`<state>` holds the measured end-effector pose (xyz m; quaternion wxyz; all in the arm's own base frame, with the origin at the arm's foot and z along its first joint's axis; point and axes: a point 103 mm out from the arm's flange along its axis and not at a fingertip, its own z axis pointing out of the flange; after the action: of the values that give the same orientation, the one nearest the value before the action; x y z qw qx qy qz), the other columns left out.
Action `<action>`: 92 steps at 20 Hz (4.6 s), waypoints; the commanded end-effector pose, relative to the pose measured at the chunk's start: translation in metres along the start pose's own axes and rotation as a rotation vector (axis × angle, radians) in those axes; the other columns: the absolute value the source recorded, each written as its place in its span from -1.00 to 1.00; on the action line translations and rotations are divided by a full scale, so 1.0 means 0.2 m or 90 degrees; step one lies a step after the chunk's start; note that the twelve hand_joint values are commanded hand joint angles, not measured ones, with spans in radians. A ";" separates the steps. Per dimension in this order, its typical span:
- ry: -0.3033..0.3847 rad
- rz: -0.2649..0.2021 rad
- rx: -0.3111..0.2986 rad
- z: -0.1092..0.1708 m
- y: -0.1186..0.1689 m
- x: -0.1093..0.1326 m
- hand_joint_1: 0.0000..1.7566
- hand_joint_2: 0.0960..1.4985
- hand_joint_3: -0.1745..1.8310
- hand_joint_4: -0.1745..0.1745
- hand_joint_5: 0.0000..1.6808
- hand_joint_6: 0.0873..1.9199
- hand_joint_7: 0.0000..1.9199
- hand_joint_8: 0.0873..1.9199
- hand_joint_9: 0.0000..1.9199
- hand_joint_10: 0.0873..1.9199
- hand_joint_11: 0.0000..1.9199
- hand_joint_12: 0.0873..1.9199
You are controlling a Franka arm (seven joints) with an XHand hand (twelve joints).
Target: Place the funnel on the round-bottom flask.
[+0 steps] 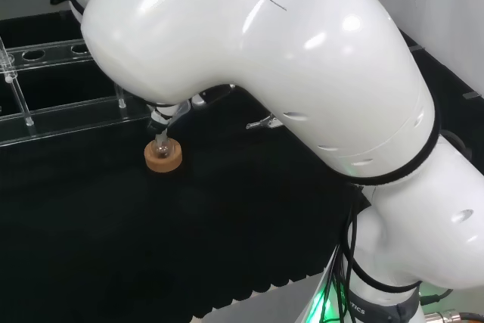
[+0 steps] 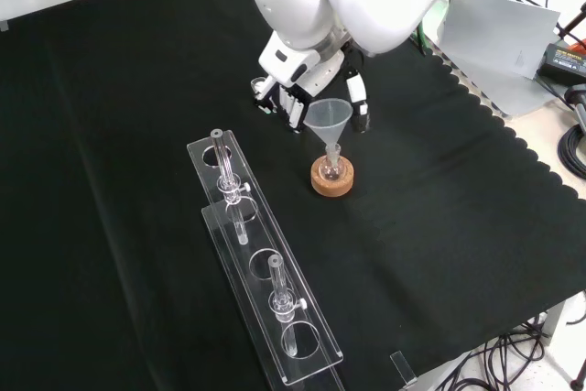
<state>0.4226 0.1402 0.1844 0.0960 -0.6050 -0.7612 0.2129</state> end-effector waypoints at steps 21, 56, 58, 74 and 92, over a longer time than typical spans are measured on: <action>0.026 0.014 0.005 0.02 0.03 0.07 -0.15 -0.31 -0.32 0.24 0.00 -0.28 0.26 -0.57 0.09 -0.76 -1.00 0.54; 0.055 0.030 0.017 0.04 0.05 0.17 -0.14 -0.31 -0.32 0.24 -0.02 -0.28 0.26 -0.57 0.09 -0.76 -1.00 0.54; 0.069 0.030 0.008 0.04 0.04 0.16 -0.15 -0.31 -0.32 0.24 -0.02 -0.28 0.26 -0.57 0.09 -0.76 -1.00 0.54; 0.069 0.030 0.017 0.06 0.02 0.14 -0.16 -0.30 -0.31 0.20 -0.10 -0.31 0.25 -0.57 0.11 -0.76 -1.00 0.56; 0.063 0.017 0.016 0.04 0.04 0.23 -0.16 -0.30 -0.31 0.19 -0.13 -0.33 0.25 -0.57 0.11 -0.76 -1.00 0.56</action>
<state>0.4155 0.1818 0.1690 0.1400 -0.6241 -0.7446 0.1909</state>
